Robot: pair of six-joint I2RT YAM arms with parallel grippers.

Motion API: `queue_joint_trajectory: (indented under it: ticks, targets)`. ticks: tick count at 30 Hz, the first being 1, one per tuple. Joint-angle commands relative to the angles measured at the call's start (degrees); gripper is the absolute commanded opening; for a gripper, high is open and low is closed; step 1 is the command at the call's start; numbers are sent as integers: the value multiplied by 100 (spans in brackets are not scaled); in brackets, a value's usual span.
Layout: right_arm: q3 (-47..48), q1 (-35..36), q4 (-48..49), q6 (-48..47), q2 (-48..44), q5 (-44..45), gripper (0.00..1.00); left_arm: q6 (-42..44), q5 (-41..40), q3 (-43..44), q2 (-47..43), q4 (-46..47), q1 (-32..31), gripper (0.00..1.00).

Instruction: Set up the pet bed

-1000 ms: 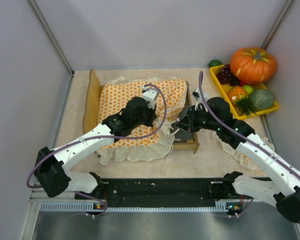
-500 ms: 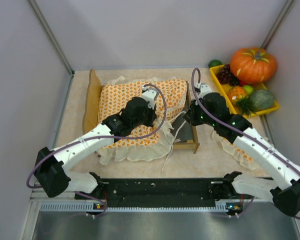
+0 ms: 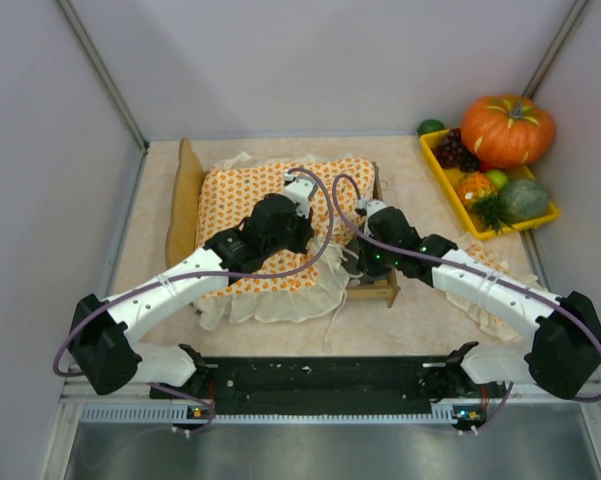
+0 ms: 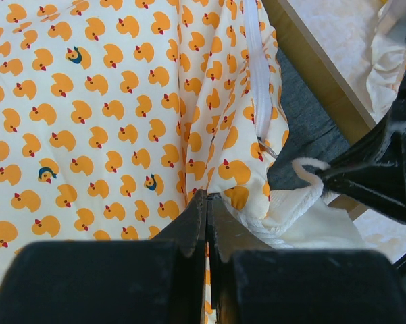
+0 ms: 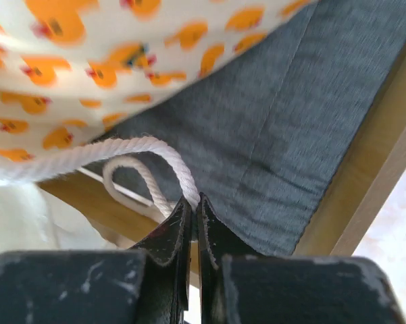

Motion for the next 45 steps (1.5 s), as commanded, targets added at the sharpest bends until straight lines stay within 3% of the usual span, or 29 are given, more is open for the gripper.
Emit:
queue_joint_trajectory:
  ticks: [1,9,18,21,26,35,36,40,42,43,45]
  targets:
    - [-116,209,126,27,-94,407,0,20,24,-17,-172,233,32,0]
    - [-151,394,-156,18,-218,1383,0,28,24,-17,-198,198,32,0]
    - [473,394,485,89,-130,1674,0,11,42,1,-198,189,41,0]
    - [535,402,582,-34,72,1604,0,2,-2,-43,-251,180,32,0]
    - [193,463,565,70,609,558,0,11,-29,-52,-286,171,32,0]
    - [-415,508,662,62,-32,830,1,37,76,-26,-199,206,32,0]
    - [-371,508,653,36,-68,917,4,37,77,-26,-181,198,32,0]
    - [-20,508,233,35,-51,1277,44,28,199,-17,-137,250,32,0]
    - [103,508,-146,114,-242,1743,55,37,330,0,-76,242,41,0]
    - [95,508,-208,193,-357,1848,69,46,375,27,-67,224,32,0]
    - [-54,508,-322,238,-856,1885,76,46,498,36,-5,198,32,0]
